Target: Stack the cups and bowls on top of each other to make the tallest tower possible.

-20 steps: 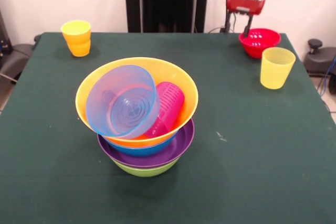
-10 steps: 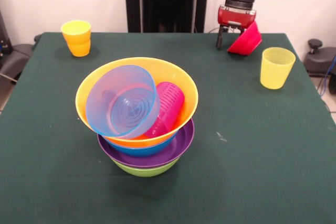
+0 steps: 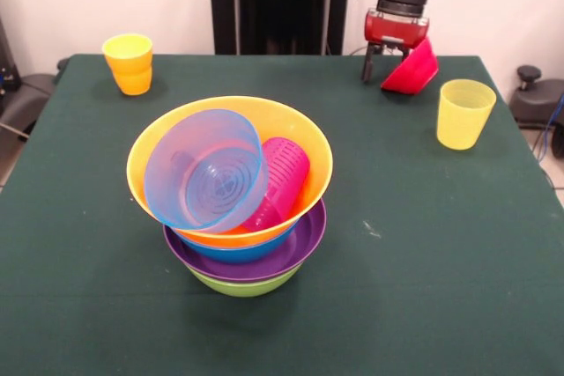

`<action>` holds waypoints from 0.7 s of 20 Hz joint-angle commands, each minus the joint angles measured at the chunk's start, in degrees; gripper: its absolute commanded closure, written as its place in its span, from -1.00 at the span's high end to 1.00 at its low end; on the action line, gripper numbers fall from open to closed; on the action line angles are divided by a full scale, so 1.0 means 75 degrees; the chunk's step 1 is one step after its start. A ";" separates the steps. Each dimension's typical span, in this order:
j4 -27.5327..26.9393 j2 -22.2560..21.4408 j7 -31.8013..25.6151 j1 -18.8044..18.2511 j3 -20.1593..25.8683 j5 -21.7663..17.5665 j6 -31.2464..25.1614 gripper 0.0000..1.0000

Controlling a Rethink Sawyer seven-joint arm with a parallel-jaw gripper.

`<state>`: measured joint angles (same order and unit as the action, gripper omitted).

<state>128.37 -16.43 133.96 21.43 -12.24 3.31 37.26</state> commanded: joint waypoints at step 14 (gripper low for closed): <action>0.0599 -0.4663 0.0500 -0.3014 0.2342 -0.1710 -0.4017 1.00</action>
<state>131.36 -39.45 133.96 5.22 -6.27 -5.00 19.20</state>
